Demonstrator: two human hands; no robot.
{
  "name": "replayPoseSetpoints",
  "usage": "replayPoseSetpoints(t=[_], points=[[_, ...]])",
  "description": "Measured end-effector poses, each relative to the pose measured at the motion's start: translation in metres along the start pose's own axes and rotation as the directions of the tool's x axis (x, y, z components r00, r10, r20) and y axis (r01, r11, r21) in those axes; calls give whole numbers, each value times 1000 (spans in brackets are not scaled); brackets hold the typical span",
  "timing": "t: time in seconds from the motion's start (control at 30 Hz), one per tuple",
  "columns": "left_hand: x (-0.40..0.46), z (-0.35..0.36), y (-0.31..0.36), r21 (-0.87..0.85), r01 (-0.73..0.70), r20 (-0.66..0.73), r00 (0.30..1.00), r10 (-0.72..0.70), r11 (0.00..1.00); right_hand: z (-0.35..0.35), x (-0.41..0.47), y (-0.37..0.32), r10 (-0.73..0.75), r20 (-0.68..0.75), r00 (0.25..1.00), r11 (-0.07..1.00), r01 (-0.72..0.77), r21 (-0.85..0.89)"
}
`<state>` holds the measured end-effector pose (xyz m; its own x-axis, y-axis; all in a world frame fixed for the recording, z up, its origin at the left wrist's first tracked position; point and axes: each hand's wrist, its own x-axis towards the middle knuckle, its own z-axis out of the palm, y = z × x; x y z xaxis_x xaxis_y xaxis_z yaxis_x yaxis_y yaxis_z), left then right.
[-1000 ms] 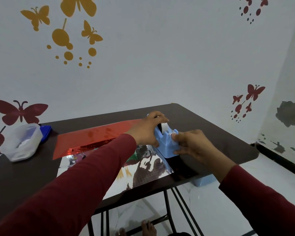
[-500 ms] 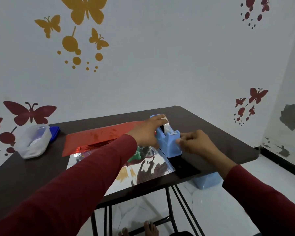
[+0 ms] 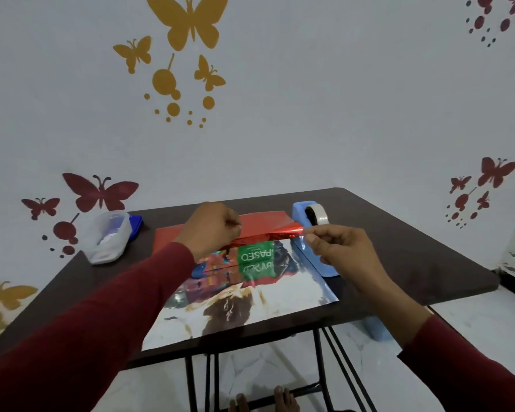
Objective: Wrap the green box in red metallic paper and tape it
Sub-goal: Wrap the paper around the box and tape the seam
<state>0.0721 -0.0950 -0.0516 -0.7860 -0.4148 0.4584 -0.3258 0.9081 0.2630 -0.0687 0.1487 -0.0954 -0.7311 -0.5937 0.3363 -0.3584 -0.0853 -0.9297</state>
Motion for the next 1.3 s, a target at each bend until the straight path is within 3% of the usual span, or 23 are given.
replayPoseSetpoints(t=[0.2,0.43,0.67,1.0,1.3], points=[[-31,-10,-33,15,93,33,995,-94,996,49,3,-4,14,85,996,998,-19,58],[-45,-11,-45,-7,98,-3,995,-98,995,104,7,-7,115,92,989,992,-119,36],[-44,-7,-51,-28,99,-9,995,-100,995,146,18,4,236,43,971,972,-235,-14],[-41,-4,-58,-56,82,-19,996,-83,995,169,25,18,223,-121,967,960,-239,-146],[-39,-3,-60,-77,73,-16,997,-75,994,175,31,26,203,-128,971,948,-227,-224]])
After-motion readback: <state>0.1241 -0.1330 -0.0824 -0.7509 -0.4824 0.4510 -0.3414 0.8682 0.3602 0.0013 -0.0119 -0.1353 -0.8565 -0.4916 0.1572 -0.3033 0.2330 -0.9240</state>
